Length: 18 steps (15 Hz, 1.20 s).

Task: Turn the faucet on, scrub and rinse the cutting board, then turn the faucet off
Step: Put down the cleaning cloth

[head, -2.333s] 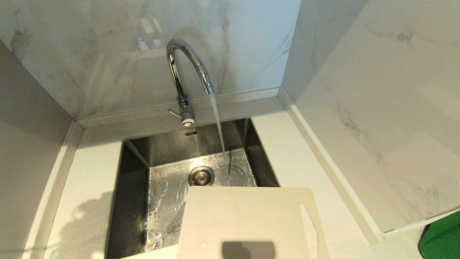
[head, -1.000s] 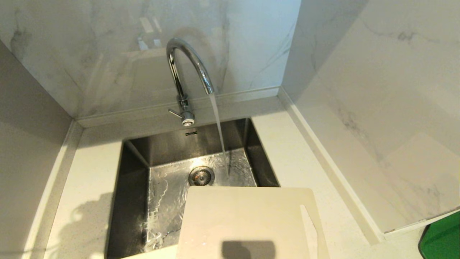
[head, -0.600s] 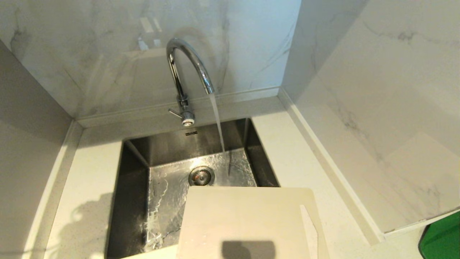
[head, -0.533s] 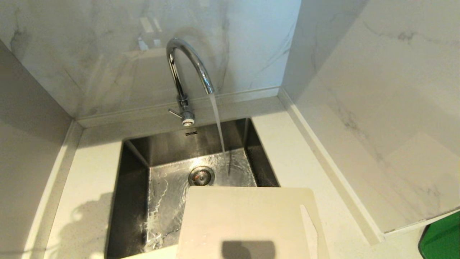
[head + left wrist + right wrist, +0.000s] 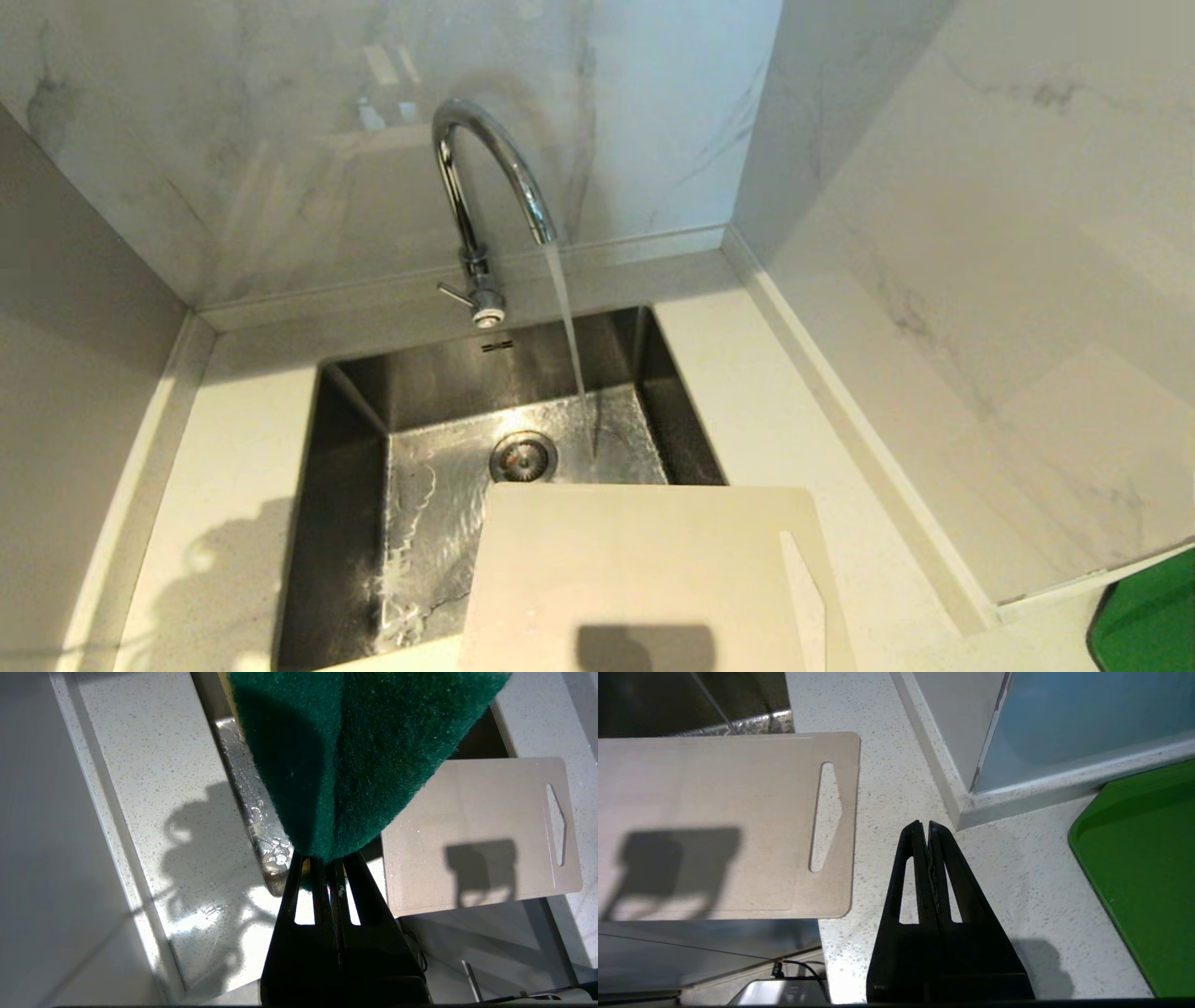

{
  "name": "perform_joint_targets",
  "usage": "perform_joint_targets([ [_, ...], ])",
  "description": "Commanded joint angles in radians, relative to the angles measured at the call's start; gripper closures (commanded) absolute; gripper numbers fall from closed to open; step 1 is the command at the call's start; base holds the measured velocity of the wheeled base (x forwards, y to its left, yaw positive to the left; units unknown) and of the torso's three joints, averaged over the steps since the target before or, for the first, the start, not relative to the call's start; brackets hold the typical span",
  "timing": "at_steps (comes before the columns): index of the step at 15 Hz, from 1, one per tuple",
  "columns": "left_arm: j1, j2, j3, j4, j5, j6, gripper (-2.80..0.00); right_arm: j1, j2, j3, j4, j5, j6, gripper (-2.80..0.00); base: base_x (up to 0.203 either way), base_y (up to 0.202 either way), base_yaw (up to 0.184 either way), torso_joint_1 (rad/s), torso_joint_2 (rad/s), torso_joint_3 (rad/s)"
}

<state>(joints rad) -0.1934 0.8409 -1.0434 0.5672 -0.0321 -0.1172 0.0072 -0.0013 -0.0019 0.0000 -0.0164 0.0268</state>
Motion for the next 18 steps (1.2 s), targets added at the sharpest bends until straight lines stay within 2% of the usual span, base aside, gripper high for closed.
perform_joint_targets([
  [1,0.000,0.001,-0.001,0.003,0.000,-0.001,0.00,0.000,0.000,0.003,-0.002,-0.004,0.019,0.00,0.000,0.000,0.000,0.000,0.00,0.000],
  [8,0.000,0.011,0.006,0.005,-0.005,0.006,0.00,0.000,0.000,0.003,-0.002,-0.005,0.027,0.00,0.000,0.000,0.000,0.000,0.00,0.000],
  [12,0.010,0.099,0.032,0.019,0.036,0.045,0.00,0.000,0.000,0.003,-0.002,-0.005,0.027,0.00,0.000,0.000,0.000,0.000,0.00,0.000],
  [16,0.008,0.205,0.014,0.067,0.029,0.053,0.00,0.000,0.000,0.003,-0.002,-0.005,0.027,0.00,0.000,0.000,0.000,0.000,0.00,0.000],
  [18,0.009,0.265,-0.014,0.069,0.010,0.092,0.00,0.000,0.000,0.003,-0.002,-0.005,0.027,0.00,0.000,0.000,0.000,0.000,0.00,0.000],
])
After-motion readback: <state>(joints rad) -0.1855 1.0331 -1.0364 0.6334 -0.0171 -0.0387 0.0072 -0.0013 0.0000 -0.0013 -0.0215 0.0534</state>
